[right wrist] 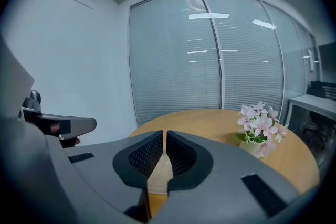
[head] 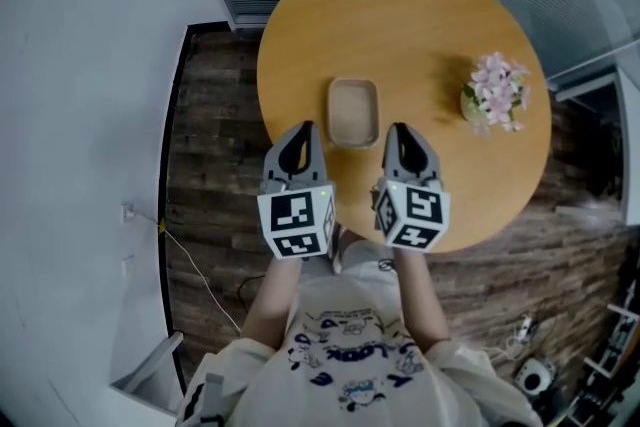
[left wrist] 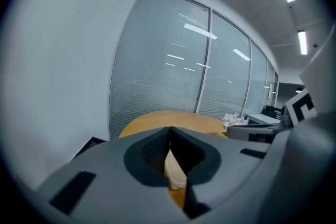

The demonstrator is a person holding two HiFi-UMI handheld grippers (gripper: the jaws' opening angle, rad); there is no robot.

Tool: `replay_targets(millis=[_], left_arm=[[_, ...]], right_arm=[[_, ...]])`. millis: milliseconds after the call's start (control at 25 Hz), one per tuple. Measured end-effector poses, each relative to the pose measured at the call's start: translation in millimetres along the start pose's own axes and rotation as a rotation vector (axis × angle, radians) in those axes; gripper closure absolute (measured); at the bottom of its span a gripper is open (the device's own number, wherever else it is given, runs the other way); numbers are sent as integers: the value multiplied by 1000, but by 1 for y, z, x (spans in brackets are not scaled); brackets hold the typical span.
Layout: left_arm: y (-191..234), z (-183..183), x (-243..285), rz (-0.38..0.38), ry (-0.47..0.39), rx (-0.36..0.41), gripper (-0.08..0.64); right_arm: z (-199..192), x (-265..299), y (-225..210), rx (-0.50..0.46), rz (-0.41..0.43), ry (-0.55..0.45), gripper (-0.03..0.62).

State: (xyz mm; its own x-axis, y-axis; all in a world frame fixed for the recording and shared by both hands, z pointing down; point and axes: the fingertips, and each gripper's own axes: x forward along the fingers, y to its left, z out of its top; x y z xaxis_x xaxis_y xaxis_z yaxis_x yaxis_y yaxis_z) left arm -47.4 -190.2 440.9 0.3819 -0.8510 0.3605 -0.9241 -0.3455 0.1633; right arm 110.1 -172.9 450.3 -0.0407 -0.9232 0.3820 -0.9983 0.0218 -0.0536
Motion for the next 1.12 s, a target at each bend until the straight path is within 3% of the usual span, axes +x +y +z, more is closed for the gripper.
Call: replay_targets(millis=[360, 1120], left_arm=[[9, -24, 25, 19, 72, -27, 555], [2, -79, 86, 23, 242, -82, 555]], right_arm=[[-26, 28, -12, -1, -14, 80, 571], [-77, 87, -24, -22, 51, 255, 569]])
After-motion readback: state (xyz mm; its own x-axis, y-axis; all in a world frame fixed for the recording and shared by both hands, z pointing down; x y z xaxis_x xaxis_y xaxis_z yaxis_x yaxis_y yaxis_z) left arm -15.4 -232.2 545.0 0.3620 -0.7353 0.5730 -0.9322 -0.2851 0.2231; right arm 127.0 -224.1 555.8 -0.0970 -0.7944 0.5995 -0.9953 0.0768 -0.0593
